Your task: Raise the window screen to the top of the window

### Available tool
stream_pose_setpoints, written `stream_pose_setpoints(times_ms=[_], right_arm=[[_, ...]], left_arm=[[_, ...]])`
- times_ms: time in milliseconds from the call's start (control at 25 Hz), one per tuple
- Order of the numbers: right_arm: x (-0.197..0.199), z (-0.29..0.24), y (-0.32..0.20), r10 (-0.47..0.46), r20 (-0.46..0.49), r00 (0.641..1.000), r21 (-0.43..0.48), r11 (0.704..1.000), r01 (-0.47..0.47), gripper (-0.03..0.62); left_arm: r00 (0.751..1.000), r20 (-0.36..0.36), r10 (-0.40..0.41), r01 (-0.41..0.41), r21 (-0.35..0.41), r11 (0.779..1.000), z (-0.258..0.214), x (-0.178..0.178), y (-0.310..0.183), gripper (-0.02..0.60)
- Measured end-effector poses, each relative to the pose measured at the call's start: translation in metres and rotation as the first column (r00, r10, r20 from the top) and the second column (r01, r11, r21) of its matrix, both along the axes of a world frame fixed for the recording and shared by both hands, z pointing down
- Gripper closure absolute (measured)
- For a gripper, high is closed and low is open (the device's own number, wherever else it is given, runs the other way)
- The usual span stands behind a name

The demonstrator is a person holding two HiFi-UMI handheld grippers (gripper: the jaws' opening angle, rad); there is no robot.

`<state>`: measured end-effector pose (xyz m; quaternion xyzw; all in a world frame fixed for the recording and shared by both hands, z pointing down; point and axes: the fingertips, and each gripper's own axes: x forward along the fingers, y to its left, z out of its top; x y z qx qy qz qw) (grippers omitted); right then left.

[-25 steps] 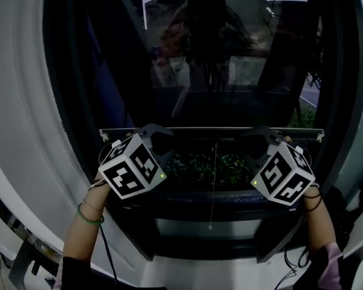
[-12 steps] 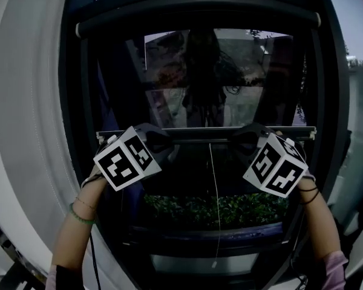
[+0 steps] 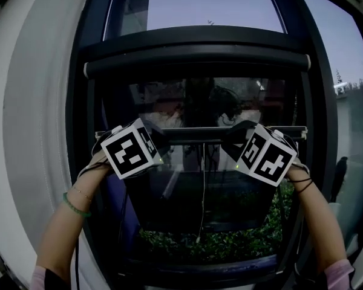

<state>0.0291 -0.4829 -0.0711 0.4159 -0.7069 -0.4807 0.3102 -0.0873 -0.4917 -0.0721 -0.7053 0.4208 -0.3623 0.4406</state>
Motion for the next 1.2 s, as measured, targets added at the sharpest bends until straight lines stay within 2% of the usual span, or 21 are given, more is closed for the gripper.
stream_pose_setpoints(times_ms=[80,200,280,560,840,1080,1200], right_arm=[[-0.001,-0.018,0.001,0.006,0.008,1.000,0.010,1.000,-0.006,0.562],[-0.001,-0.041,0.002,-0.001,0.015,1.000,0.016,1.000,0.001,0.560],[-0.001,-0.057,0.002,-0.007,0.019,1.000,0.037,0.999,0.006,0.560],[-0.001,-0.113,0.002,0.018,0.042,0.999,0.106,0.994,-0.022,0.557],[-0.001,-0.170,0.003,0.065,0.087,0.994,0.168,0.983,-0.079,0.551],[-0.003,-0.182,0.006,0.042,0.126,0.991,0.144,0.988,-0.060,0.543],[-0.004,-0.179,0.010,0.013,0.170,0.985,0.194,0.980,-0.046,0.541]], left_arm=[[1.000,-0.003,-0.007,0.007,0.007,1.000,-0.016,-0.002,0.001,0.540],[1.000,-0.019,-0.004,0.003,-0.033,0.999,-0.037,-0.002,0.005,0.538],[1.000,-0.028,-0.002,0.002,-0.029,1.000,-0.052,-0.002,0.006,0.538],[0.999,-0.036,-0.023,0.025,0.039,0.999,-0.104,0.000,0.001,0.535],[0.989,-0.128,-0.074,0.090,0.120,0.989,-0.162,-0.005,-0.001,0.528],[0.991,-0.116,-0.063,0.082,0.164,0.983,-0.173,-0.006,0.001,0.526],[0.987,-0.159,0.003,0.034,0.230,0.973,-0.174,-0.003,0.008,0.523]])
